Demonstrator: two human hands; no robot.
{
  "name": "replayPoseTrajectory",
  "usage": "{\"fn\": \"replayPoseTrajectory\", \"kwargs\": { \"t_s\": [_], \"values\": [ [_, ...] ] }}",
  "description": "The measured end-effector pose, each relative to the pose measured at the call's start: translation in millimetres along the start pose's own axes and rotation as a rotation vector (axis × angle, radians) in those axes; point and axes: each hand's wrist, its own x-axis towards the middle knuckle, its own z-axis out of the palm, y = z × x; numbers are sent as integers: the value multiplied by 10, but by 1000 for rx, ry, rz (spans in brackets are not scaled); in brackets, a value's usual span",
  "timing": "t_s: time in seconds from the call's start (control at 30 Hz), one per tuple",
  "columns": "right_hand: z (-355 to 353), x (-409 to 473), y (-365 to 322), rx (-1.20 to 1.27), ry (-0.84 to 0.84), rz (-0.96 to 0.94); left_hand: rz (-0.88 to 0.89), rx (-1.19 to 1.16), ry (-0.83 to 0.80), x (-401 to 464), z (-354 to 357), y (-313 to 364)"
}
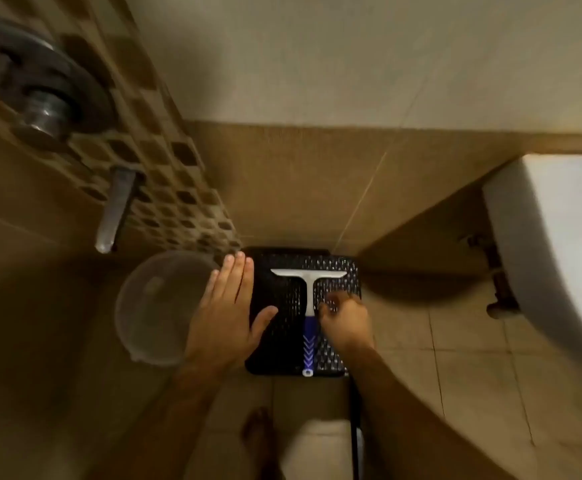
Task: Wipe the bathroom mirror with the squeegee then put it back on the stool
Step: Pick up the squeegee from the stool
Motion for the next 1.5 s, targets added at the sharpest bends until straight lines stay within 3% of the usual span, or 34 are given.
{"fn": "replayPoseTrajectory", "kwargs": {
  "t_s": [0.17, 0.43, 0.67, 0.8, 1.23, 1.5],
  "values": [
    [669, 12, 421, 63, -176, 106, 28, 4, -117, -248, 685, 34],
    [1210, 245, 622, 184, -115, 201, -26, 6, -163, -491, 1158, 23],
    [1098, 296, 516, 431, -127, 238, 13, -10, -156, -464, 1095, 76],
    [725, 76, 354, 604, -118, 203, 31, -33, -113, -371, 743, 171],
    [-1102, -775, -544, 709, 408, -62, 226, 121, 226, 213, -1311, 591],
    [-2301, -1255, -1042, 717, 725, -317, 403, 141, 462, 549, -2522, 1088]
  ]
}}
